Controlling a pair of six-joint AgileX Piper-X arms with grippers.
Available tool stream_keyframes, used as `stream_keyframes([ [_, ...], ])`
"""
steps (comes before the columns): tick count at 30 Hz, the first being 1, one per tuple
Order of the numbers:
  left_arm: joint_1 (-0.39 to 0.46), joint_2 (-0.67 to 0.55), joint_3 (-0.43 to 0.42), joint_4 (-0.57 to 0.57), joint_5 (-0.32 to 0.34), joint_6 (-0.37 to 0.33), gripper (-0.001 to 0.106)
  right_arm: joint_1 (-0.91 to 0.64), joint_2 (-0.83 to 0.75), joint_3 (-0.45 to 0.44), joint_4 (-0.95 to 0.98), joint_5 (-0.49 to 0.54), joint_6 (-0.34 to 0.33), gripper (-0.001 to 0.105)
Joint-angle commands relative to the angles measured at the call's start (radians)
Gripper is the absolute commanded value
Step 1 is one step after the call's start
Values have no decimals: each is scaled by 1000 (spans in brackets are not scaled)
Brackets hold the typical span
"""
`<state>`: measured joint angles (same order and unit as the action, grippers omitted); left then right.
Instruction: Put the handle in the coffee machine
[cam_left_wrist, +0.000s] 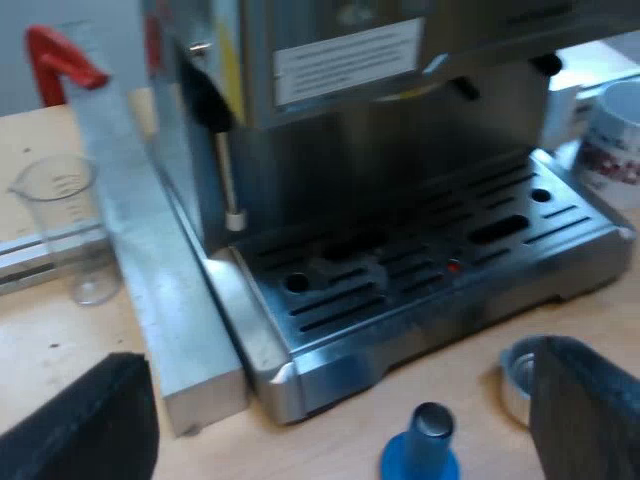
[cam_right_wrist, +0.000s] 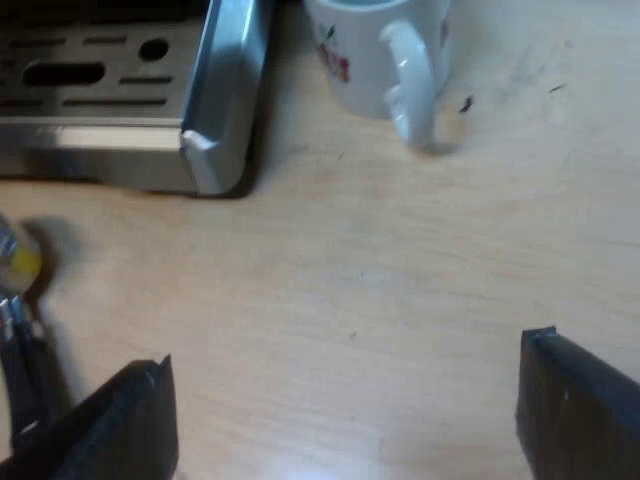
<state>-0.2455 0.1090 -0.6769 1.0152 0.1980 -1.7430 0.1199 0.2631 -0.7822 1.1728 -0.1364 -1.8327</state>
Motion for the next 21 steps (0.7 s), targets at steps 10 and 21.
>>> stream_keyframes([
  [10,-268,26,-27,-3,68,-8,77,84,252,-127,58,-183,-59,71],
  [21,-463,105,-27,18,121,-3,57,278,404,-144,13,-126,-51,71],
])
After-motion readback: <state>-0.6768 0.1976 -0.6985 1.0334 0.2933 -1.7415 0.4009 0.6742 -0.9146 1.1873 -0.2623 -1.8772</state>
